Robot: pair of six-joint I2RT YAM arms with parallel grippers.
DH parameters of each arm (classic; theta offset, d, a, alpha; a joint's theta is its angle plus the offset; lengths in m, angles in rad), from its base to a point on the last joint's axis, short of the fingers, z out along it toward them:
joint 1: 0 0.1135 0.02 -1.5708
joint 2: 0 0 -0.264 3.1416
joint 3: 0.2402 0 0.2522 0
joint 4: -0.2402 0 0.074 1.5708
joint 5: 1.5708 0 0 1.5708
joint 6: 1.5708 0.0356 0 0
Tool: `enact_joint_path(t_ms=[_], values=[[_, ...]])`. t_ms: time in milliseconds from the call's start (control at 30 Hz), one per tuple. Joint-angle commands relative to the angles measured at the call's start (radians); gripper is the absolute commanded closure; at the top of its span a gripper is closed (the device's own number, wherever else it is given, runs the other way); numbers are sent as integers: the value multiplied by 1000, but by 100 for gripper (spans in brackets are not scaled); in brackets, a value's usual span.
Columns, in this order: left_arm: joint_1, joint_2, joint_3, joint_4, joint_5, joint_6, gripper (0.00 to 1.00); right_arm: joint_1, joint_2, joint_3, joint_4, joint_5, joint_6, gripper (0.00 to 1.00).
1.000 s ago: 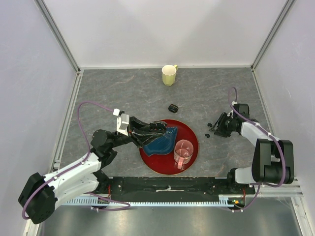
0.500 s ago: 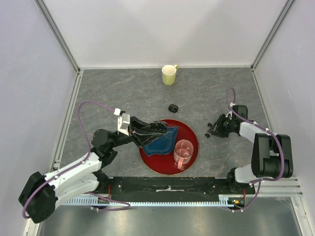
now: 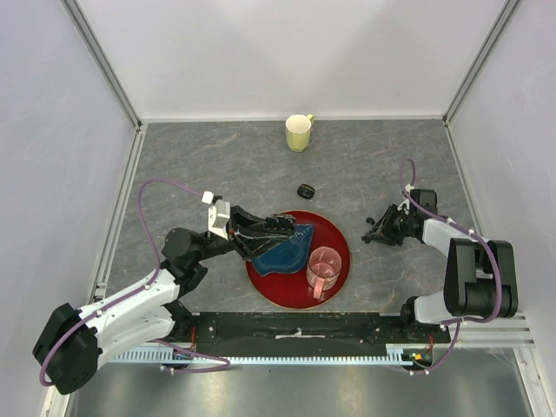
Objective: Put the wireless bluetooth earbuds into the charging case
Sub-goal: Pick up the earbud from the center of the board.
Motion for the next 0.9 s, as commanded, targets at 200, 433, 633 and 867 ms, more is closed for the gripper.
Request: enact_joint_path(t_ms=[200, 433, 633, 867], values=[[-4, -1, -6, 17, -15, -4, 98, 1, -19, -31, -14, 19, -1, 70], [-4, 0, -6, 14, -19, -10, 98, 4, -22, -32, -6, 18, -5, 71], [-4, 9, -3, 14, -19, -16, 98, 23, -22, -34, 4, 18, -9, 71], [-5, 10, -9, 12, -21, -25, 98, 40, -26, -35, 12, 22, -13, 71]])
